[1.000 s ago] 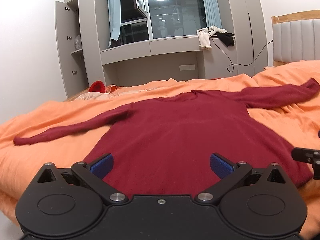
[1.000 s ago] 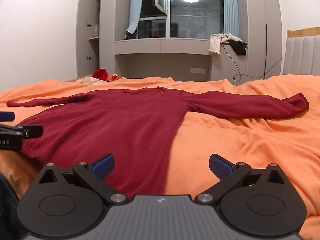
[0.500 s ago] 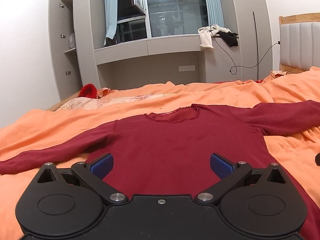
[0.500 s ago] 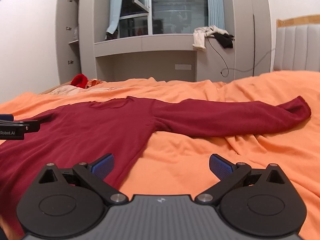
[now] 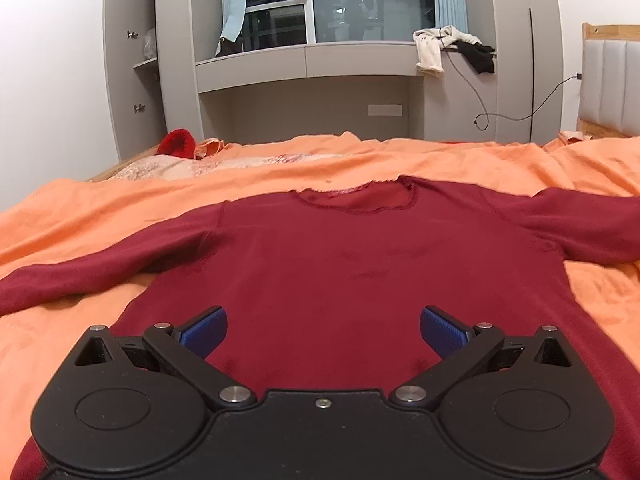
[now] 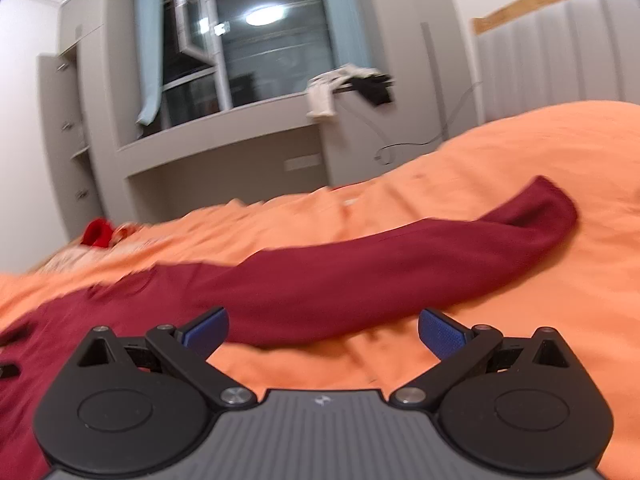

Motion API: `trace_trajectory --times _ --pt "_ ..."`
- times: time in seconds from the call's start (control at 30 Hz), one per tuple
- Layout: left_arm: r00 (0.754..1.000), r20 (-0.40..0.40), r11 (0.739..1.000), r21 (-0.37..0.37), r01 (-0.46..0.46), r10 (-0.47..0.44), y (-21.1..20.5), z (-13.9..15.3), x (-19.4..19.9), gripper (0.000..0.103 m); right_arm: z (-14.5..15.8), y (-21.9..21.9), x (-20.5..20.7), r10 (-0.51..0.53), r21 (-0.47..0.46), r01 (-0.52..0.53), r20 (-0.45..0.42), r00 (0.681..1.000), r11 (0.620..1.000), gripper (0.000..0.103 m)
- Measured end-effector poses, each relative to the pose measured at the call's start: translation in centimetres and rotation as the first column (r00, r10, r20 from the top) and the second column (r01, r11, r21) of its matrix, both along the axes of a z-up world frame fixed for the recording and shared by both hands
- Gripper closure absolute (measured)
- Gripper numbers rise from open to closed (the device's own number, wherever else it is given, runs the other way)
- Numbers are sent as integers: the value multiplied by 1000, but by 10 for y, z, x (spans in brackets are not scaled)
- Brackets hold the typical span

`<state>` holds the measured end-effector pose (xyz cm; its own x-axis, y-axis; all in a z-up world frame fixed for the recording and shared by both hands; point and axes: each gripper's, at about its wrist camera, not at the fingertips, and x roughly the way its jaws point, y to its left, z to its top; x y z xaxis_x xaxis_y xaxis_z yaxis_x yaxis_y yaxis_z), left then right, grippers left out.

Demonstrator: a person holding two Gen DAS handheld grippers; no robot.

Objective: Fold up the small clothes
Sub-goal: 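Move the right gripper toward the cuff of the sweater sleeve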

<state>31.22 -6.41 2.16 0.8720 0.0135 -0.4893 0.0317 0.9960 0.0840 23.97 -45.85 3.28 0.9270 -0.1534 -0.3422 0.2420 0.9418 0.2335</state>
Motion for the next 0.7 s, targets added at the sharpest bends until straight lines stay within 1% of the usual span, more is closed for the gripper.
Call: trace_trajectory --times 0.2,0.3,0.4,0.57,0.7 --pt "999 -47 1000 -10 -14 14 7 -9 5 0 -5 -23 8 -117 -46 118 24 993 992 0" --pt "999 -51 1000 -2 -15 14 6 -11 5 0 -10 -33 11 -200 -62 202 26 979 977 0" --pt "998 -64 1000 5 -12 12 5 -13 6 0 -12 -48 11 -260 -62 260 14 966 964 0" --pt "997 -81 1000 5 -12 13 4 -17 8 0 -17 -70 15 -290 -44 289 -13 957 956 0" --pt "997 -81 1000 11 -11 12 4 -18 8 0 -21 -83 17 -305 -14 305 -11 952 952 0"
